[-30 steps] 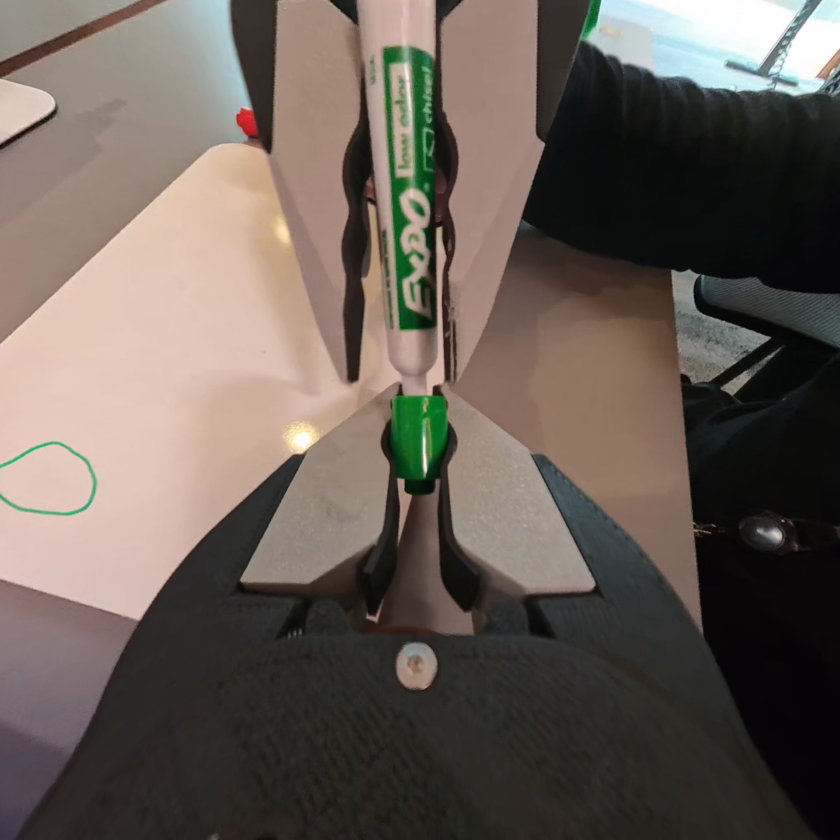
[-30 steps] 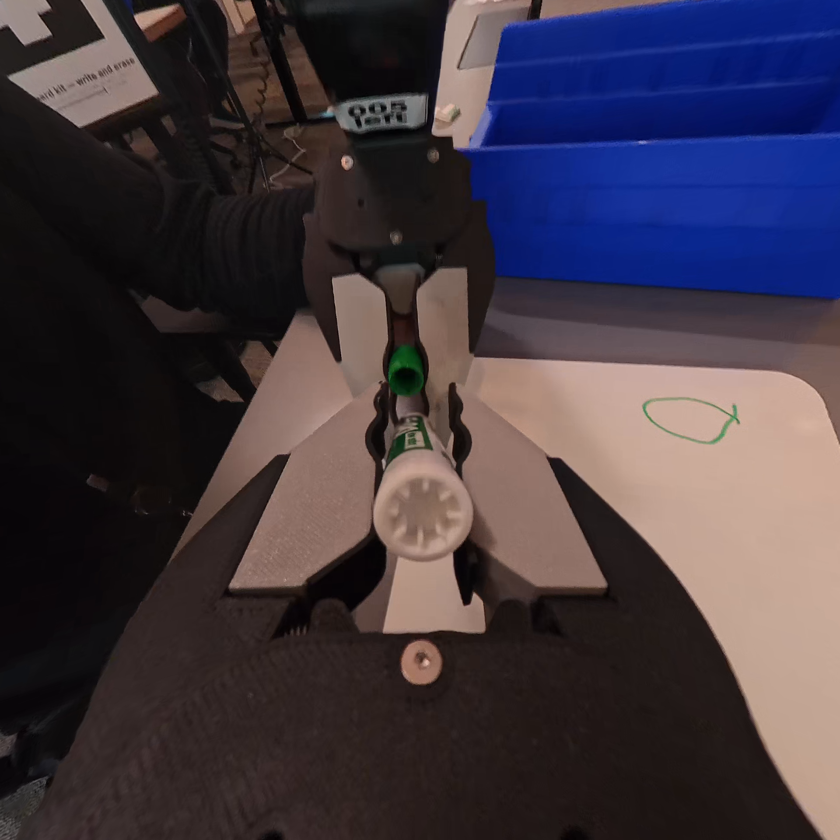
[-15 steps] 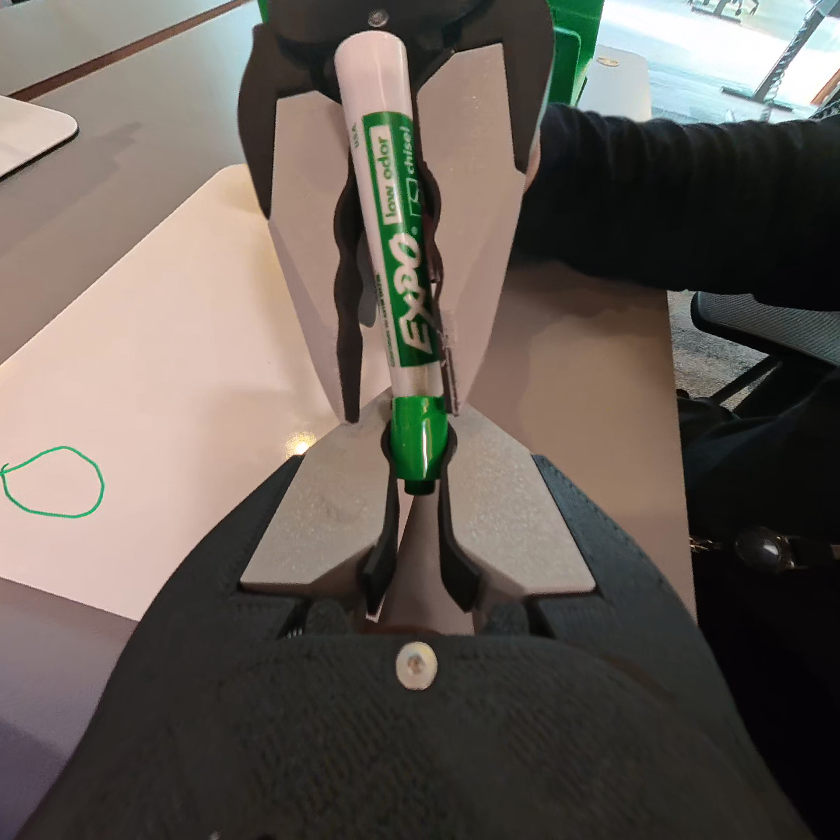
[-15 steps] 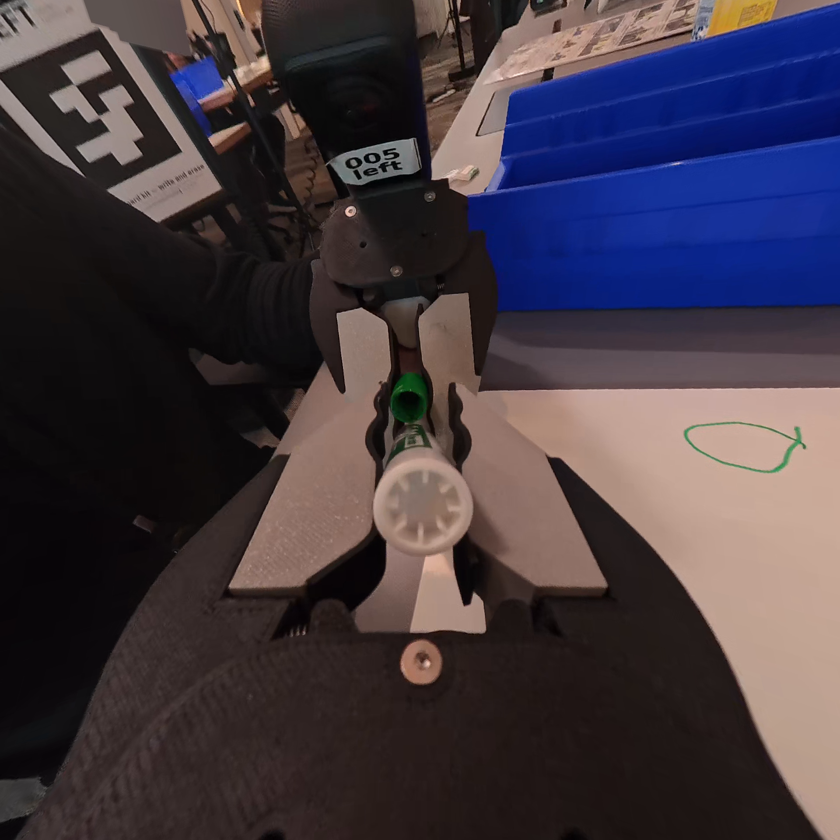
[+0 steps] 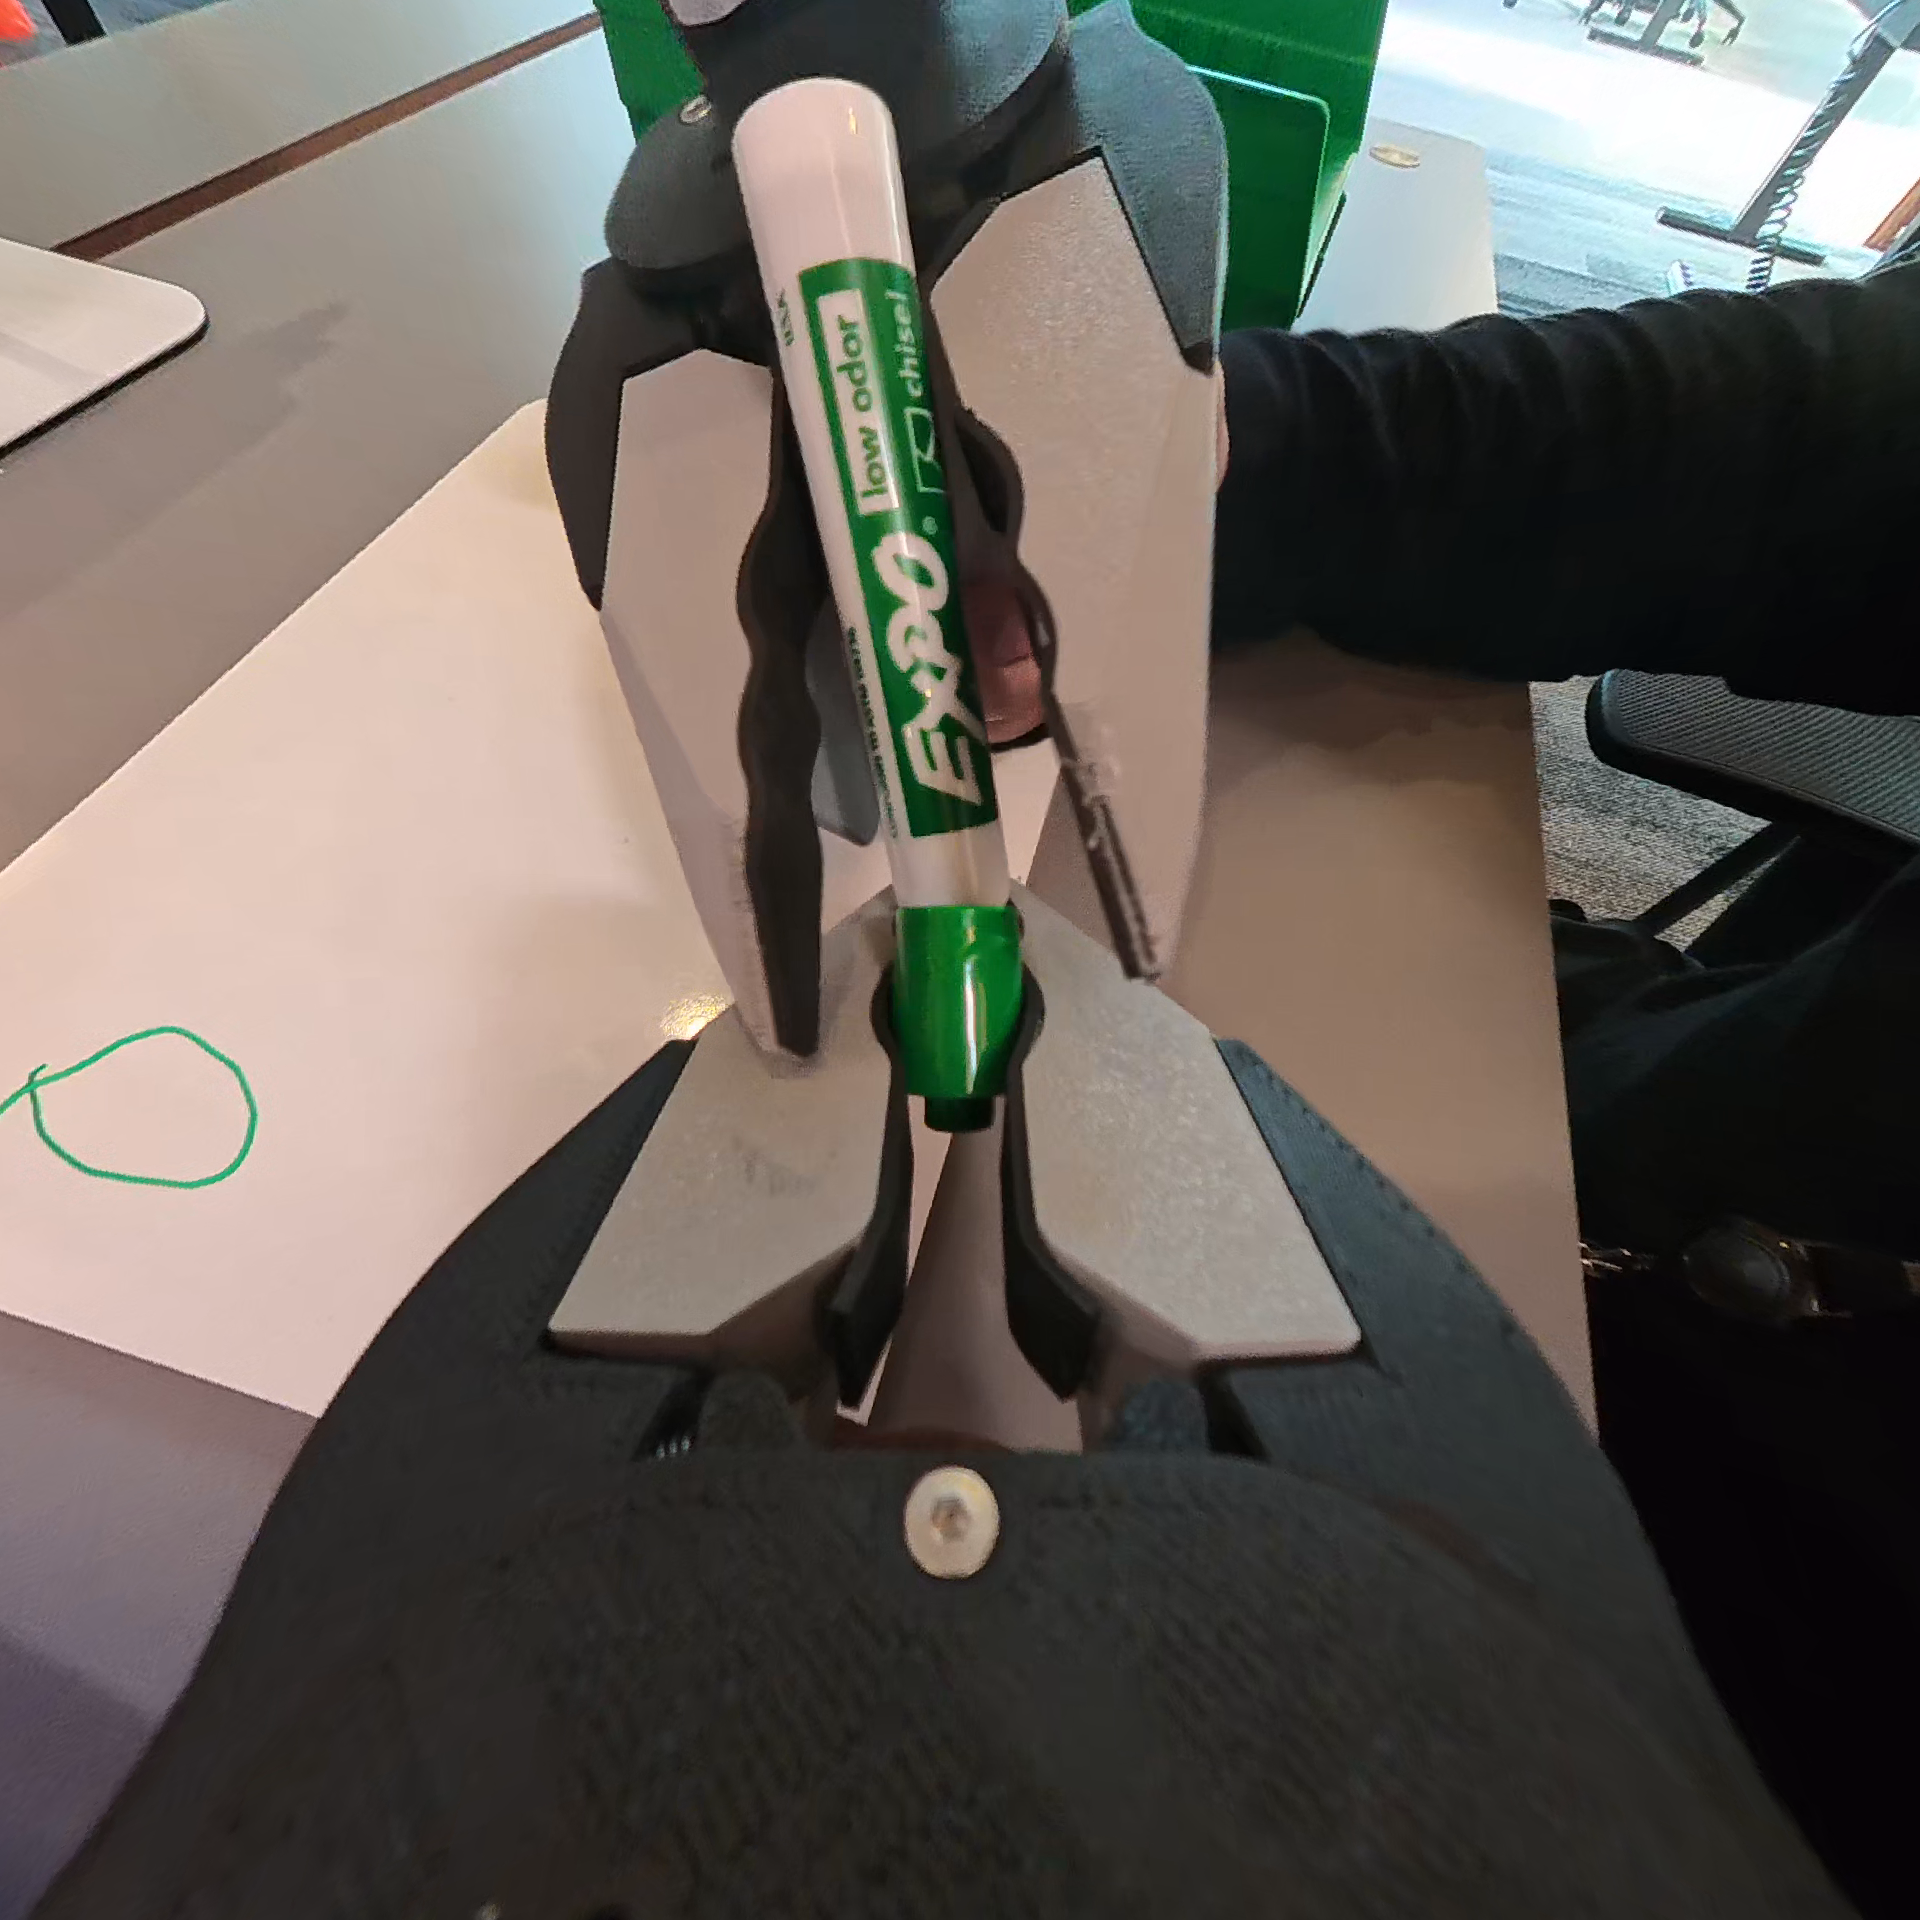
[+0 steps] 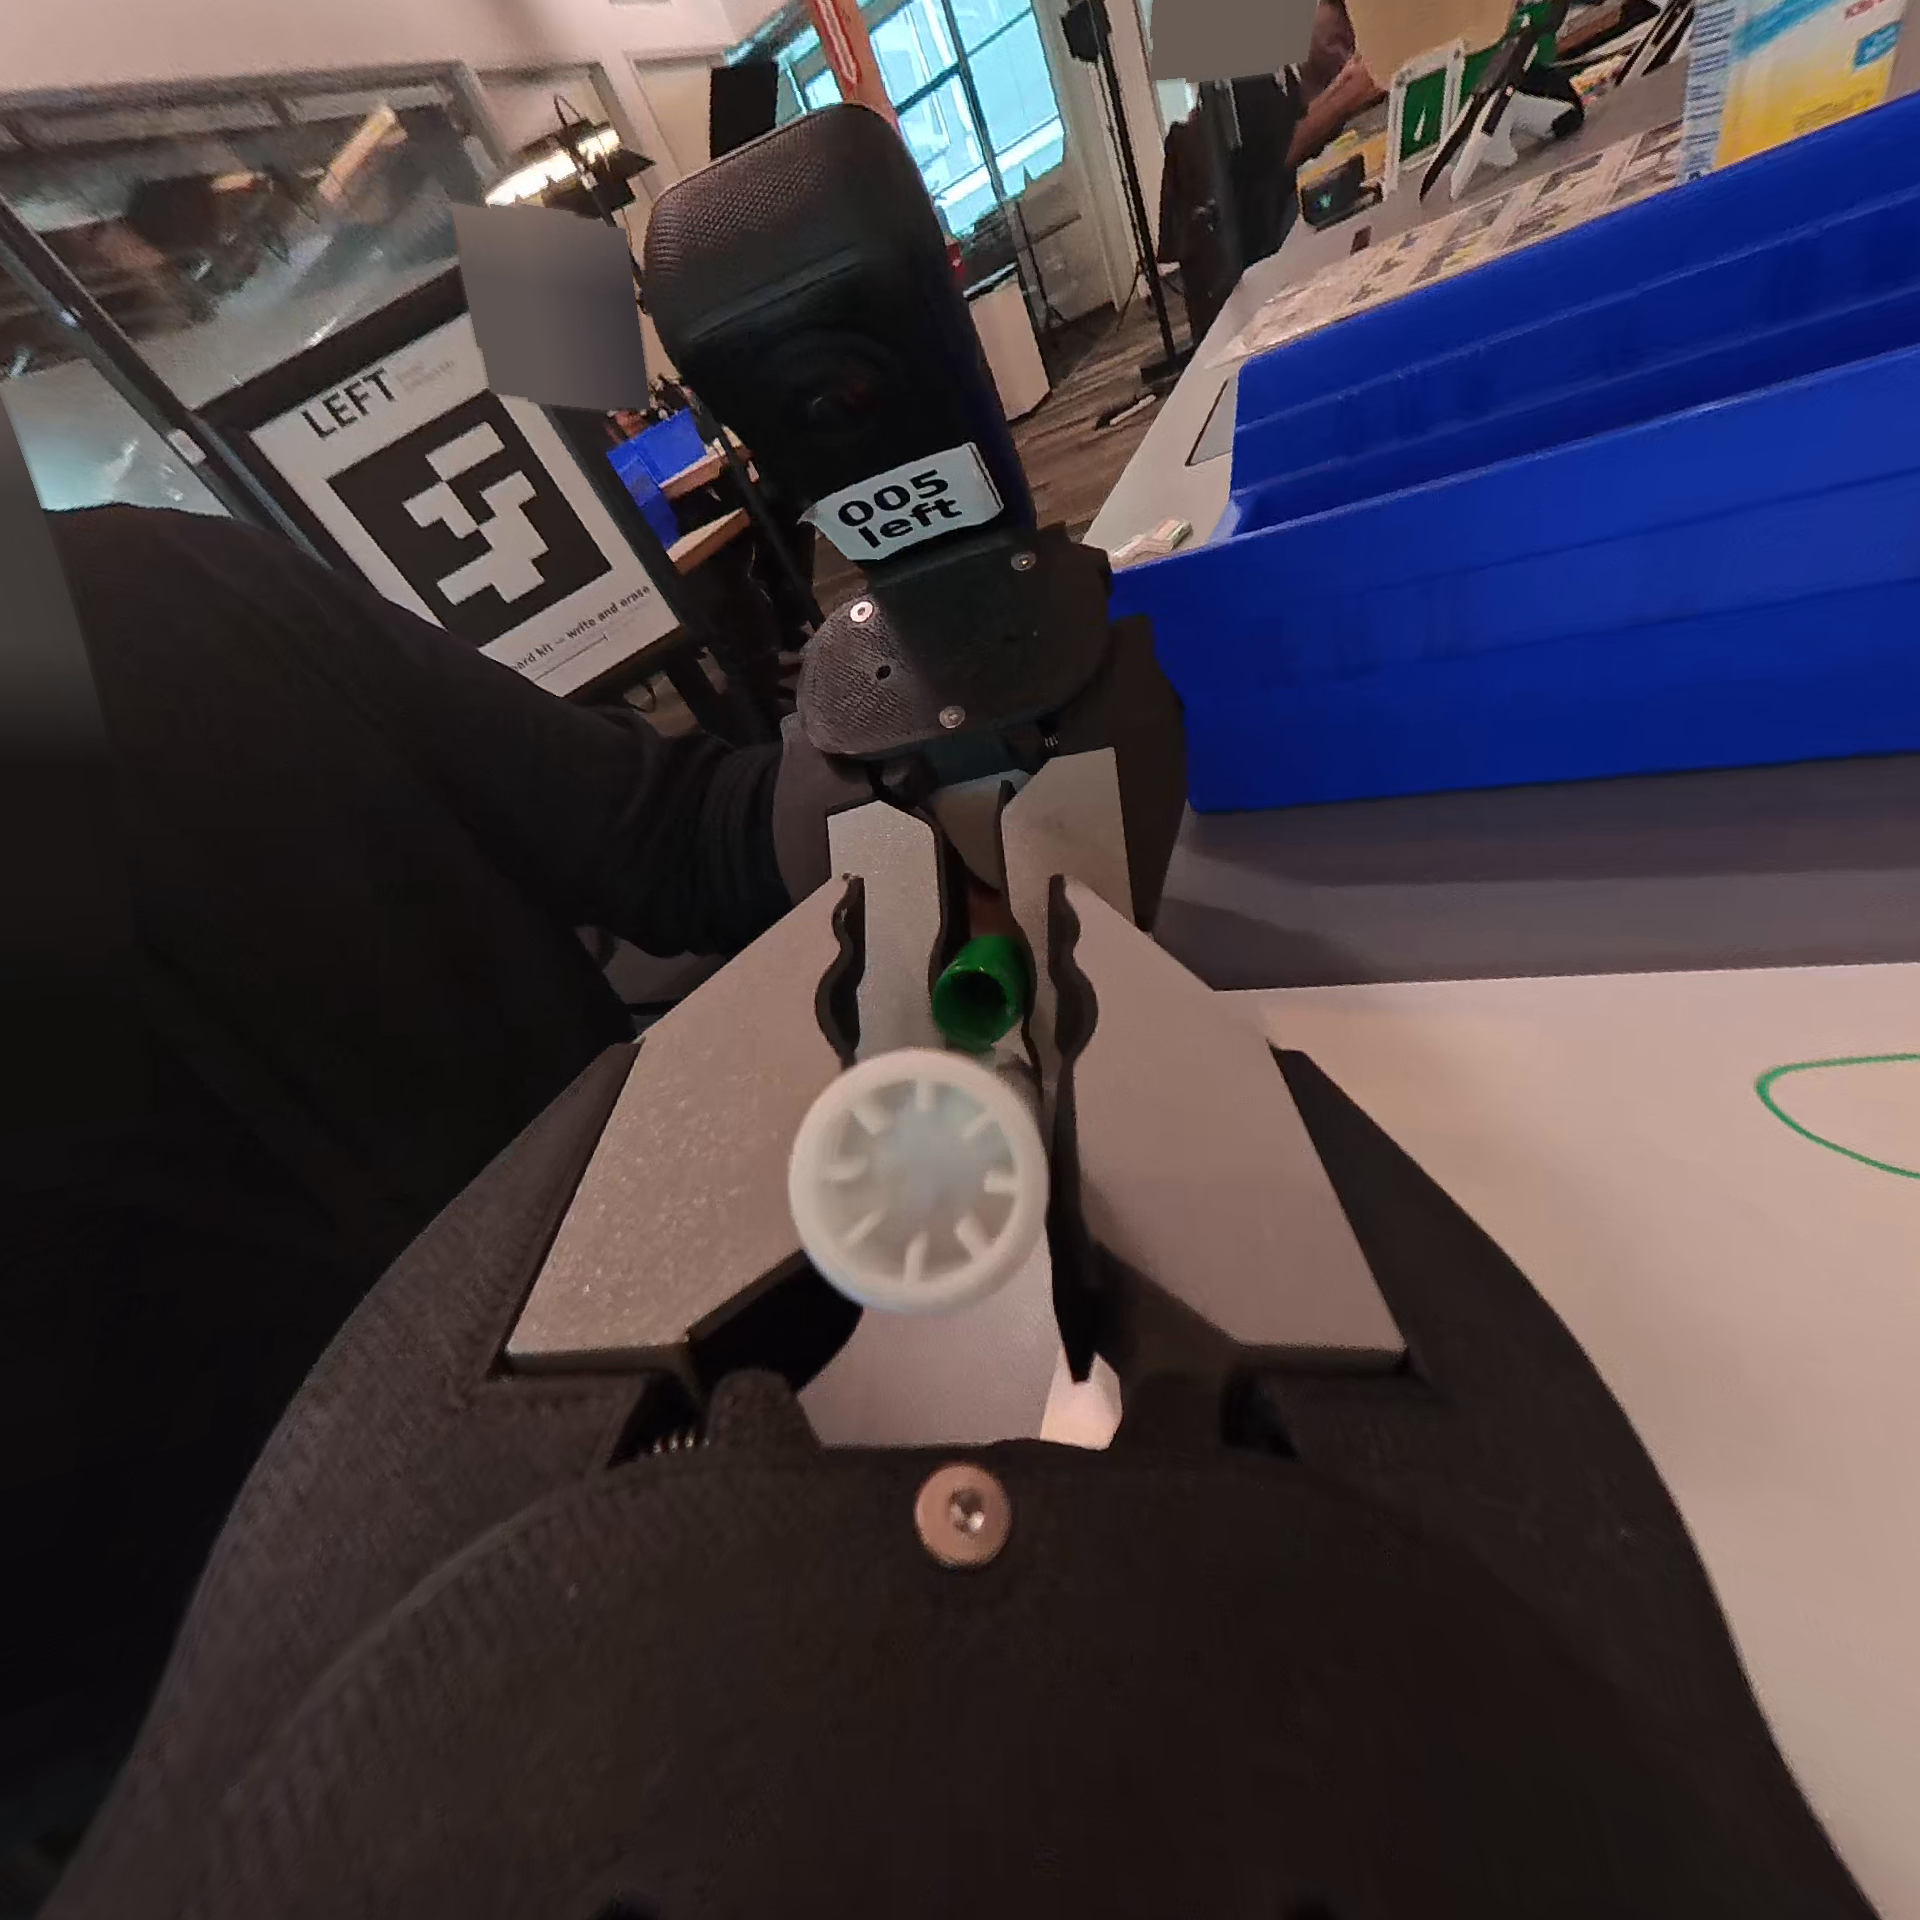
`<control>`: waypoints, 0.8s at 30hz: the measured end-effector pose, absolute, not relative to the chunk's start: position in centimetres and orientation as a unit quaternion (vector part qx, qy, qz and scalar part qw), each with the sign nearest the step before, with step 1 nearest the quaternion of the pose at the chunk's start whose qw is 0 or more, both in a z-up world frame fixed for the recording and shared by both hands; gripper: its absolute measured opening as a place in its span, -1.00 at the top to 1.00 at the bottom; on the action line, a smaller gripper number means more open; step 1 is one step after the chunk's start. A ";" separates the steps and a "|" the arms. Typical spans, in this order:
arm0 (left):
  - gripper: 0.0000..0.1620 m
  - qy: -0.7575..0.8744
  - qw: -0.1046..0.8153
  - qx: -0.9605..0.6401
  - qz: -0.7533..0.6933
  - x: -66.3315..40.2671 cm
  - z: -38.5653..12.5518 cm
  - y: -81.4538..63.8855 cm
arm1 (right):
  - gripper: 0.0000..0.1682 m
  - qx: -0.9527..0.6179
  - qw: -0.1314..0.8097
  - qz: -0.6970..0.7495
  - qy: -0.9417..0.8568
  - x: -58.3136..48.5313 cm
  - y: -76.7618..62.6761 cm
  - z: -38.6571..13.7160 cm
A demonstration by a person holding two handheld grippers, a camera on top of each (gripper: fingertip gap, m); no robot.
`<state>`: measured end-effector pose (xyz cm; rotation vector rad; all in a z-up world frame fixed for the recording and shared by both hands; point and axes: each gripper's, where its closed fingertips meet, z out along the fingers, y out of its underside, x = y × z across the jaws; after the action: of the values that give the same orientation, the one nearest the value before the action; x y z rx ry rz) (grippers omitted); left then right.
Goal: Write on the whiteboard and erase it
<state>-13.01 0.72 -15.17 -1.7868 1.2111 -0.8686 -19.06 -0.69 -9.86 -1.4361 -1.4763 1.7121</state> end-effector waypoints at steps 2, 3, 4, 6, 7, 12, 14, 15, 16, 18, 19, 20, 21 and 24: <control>0.90 0.477 0.398 -0.704 -0.342 -13.0 -15.1 0.8 | 0.64 -0.527 0.245 0.610 -0.538 -19.2 -0.3 -10.0; 0.90 0.478 0.400 -0.703 -0.344 -13.0 -15.0 0.7 | 0.63 -0.525 0.249 0.611 -0.538 -19.2 -0.3 -9.8; 0.90 0.478 0.402 -0.701 -0.345 -12.9 -14.9 0.7 | 0.59 -0.522 0.249 0.618 -0.533 -19.2 -0.4 -9.6; 0.90 0.476 0.408 -0.700 -0.343 -12.9 -14.7 0.8 | 0.47 -0.519 0.242 0.640 -0.512 -19.3 -0.3 -9.0; 0.90 0.474 0.408 -0.701 -0.343 -13.0 -14.7 0.9 | 0.47 -0.519 0.238 0.648 -0.503 -19.4 -0.3 -8.9; 0.90 0.470 0.411 -0.702 -0.341 -13.0 -14.7 1.0 | 0.45 -0.527 0.255 0.641 -0.497 -19.8 0.2 -9.2; 0.89 0.470 0.410 -0.704 -0.341 -13.1 -14.7 1.1 | 0.45 -0.536 0.266 0.624 -0.503 -19.7 0.6 -9.5; 0.89 0.470 0.411 -0.704 -0.339 -13.1 -14.8 1.1 | 0.43 -0.541 0.268 0.614 -0.508 -19.7 0.8 -9.9; 0.89 0.470 0.413 -0.704 -0.337 -13.1 -14.8 1.2 | 0.42 -0.544 0.269 0.609 -0.510 -19.6 0.9 -10.0; 0.90 0.468 0.415 -0.704 -0.337 -13.0 -14.7 1.2 | 0.43 -0.539 0.268 0.622 -0.501 -19.7 0.8 -9.6; 0.89 0.468 0.416 -0.703 -0.337 -13.0 -14.6 1.2 | 0.41 -0.534 0.263 0.634 -0.494 -19.8 0.6 -9.3; 0.89 0.467 0.418 -0.703 -0.337 -13.0 -14.6 1.3 | 0.39 -0.533 0.260 0.641 -0.487 -19.9 0.6 -9.1; 0.89 0.466 0.417 -0.704 -0.336 -13.0 -14.6 1.3 | 0.37 -0.533 0.260 0.645 -0.483 -20.1 0.6 -9.1; 0.89 0.468 0.414 -0.708 -0.330 -13.1 -15.0 1.4 | 0.36 -0.536 0.263 0.641 -0.482 -20.2 0.6 -9.3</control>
<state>-13.07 1.36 -14.96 -1.7806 1.1757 -0.8286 -20.22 0.64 -9.26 -1.4489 -1.3037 1.7334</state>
